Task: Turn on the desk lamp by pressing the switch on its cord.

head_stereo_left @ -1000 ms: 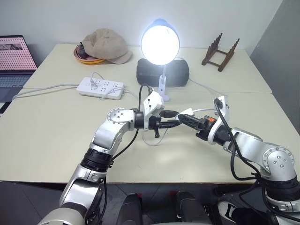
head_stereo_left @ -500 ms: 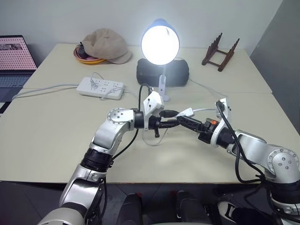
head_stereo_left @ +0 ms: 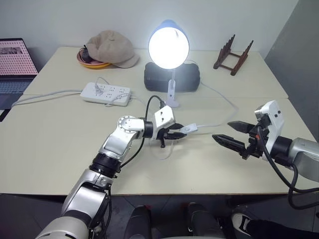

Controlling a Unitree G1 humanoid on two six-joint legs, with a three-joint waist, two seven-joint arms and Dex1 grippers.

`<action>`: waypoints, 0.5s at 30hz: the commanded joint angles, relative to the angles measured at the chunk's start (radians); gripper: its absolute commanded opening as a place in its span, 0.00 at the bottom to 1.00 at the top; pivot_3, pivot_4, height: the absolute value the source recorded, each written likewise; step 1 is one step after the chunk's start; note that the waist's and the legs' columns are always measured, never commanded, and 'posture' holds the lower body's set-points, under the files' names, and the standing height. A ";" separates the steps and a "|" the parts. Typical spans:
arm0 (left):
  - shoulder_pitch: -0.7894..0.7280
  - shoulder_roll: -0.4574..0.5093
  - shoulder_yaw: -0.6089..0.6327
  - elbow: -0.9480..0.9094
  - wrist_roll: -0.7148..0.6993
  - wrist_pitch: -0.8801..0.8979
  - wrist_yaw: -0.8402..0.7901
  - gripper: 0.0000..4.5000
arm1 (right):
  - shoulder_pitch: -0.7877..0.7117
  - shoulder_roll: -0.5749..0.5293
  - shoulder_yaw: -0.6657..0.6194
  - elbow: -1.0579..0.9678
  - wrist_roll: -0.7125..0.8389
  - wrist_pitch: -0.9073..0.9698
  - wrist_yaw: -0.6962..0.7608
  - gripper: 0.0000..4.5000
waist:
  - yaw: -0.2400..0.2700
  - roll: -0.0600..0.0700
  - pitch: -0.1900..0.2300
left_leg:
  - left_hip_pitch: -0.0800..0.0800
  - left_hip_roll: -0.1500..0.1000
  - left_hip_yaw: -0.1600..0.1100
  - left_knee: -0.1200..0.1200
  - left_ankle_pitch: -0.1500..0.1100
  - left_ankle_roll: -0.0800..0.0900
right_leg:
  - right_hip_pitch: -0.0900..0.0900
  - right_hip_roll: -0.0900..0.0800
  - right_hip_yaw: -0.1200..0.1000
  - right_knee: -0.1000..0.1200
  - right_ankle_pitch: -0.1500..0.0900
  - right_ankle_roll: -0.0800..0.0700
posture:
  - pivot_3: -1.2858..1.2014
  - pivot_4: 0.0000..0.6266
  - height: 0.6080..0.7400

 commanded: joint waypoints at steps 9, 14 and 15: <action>-0.099 0.008 0.047 0.143 0.003 -0.066 -0.100 0.65 | 0.099 0.056 0.054 -0.021 -0.333 -0.133 0.191 1.00 | -0.002 0.000 0.000 | -0.004 0.000 0.000 0.000 0.000 0.000 | -0.003 0.000 0.000 0.000 0.003 0.004 | 0.52 0.24 1.00; -0.047 0.163 0.126 -0.061 -0.075 0.058 -0.196 0.88 | 0.109 0.076 0.045 0.028 -0.375 -0.163 0.281 1.00 | -0.006 0.000 0.000 | -0.003 0.000 0.000 0.000 0.000 0.000 | -0.003 0.000 0.000 0.002 0.002 0.004 | 0.52 0.24 1.00; -0.038 0.181 0.134 -0.090 -0.085 0.079 -0.201 0.92 | 0.108 0.081 0.044 0.038 -0.382 -0.169 0.296 1.00 | -0.006 0.000 0.000 | -0.003 0.000 0.000 0.000 0.000 0.000 | -0.003 0.000 0.000 0.002 0.002 0.004 | 0.52 0.24 1.00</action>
